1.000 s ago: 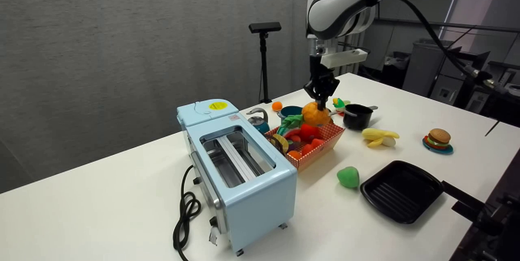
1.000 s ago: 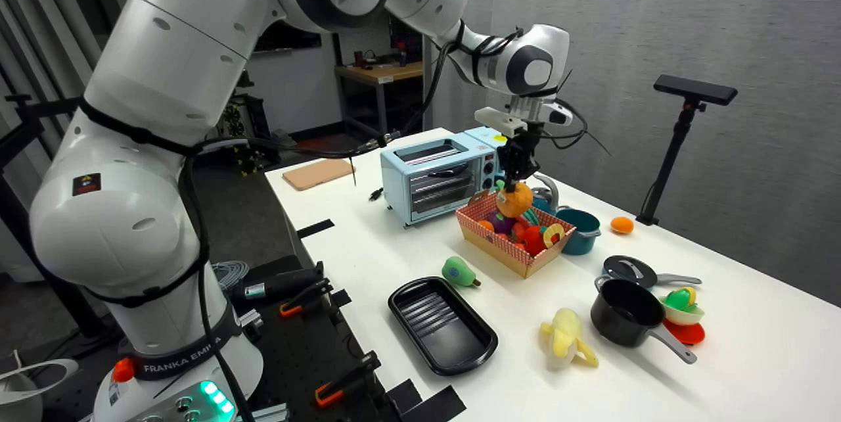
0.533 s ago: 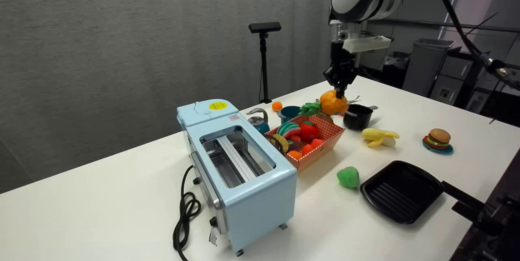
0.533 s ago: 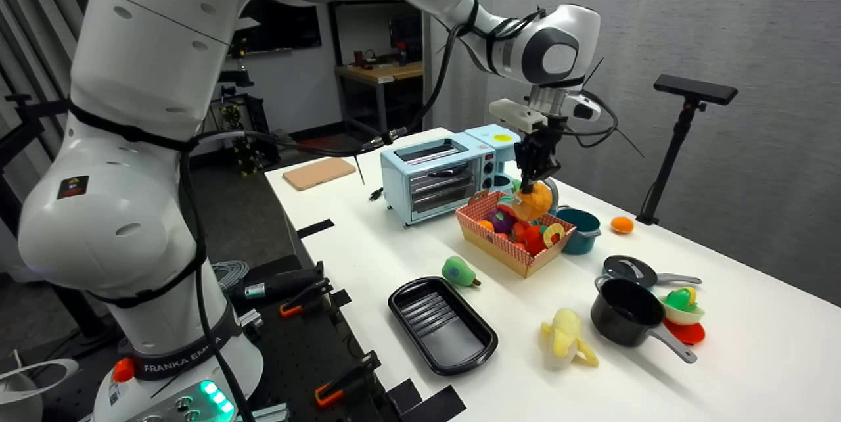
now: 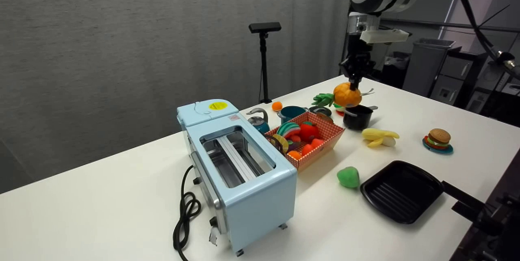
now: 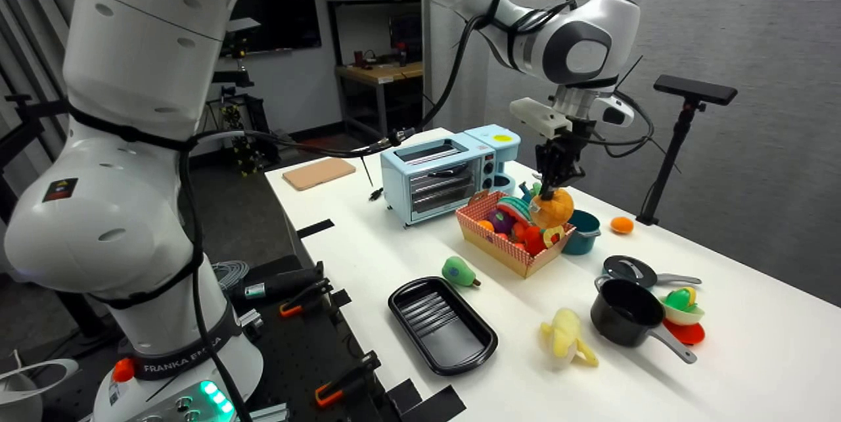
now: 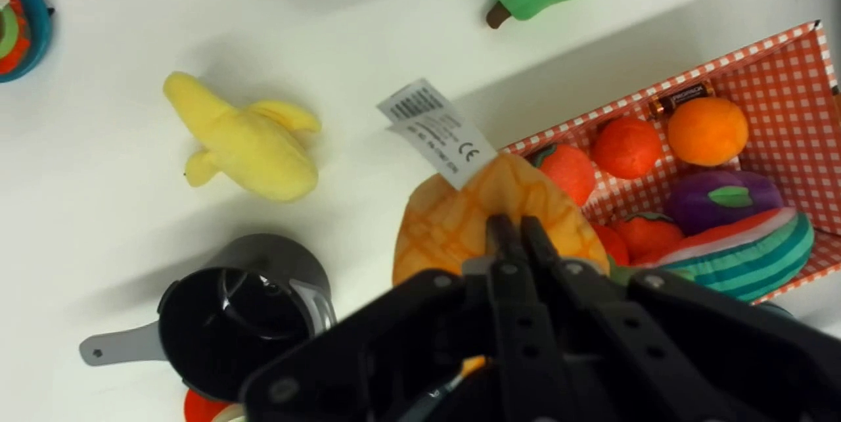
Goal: Take the pineapple plushie from the box and put it in the black pot
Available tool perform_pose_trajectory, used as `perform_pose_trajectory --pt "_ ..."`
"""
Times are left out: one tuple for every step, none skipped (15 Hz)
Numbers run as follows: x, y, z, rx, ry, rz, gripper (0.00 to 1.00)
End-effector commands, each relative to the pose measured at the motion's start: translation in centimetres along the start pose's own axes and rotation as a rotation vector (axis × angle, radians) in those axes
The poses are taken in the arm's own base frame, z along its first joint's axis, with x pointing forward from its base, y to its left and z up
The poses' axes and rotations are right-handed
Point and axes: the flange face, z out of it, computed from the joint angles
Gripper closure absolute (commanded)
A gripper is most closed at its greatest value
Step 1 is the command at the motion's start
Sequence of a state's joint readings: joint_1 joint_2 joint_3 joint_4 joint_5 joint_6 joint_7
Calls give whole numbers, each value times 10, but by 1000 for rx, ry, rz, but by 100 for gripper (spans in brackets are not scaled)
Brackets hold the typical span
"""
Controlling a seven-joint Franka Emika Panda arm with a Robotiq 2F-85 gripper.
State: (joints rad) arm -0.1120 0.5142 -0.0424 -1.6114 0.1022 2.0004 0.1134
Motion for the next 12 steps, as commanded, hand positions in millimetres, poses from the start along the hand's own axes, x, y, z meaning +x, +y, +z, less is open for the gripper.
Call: perform_pose_trajectory --pt "-2 19 -15 50 -15 20 99" --pt "-1 25 -18 57 -14 29 99" --pt "1 30 -20 65 -13 37 99" --pt "2 35 -22 75 -12 46 99" --pt "4 40 -24 86 -10 56 99" --pt "5 45 -25 96 -10 65 99" --pt "7 51 -28 107 -10 77 99" --pt "8 57 -30 117 -10 87 99" --pt "9 63 -34 127 -7 100 99" --pt "10 68 -36 137 -7 112 99" --pt "11 73 -39 146 -6 122 99" --pt "12 78 -41 154 -2 134 99"
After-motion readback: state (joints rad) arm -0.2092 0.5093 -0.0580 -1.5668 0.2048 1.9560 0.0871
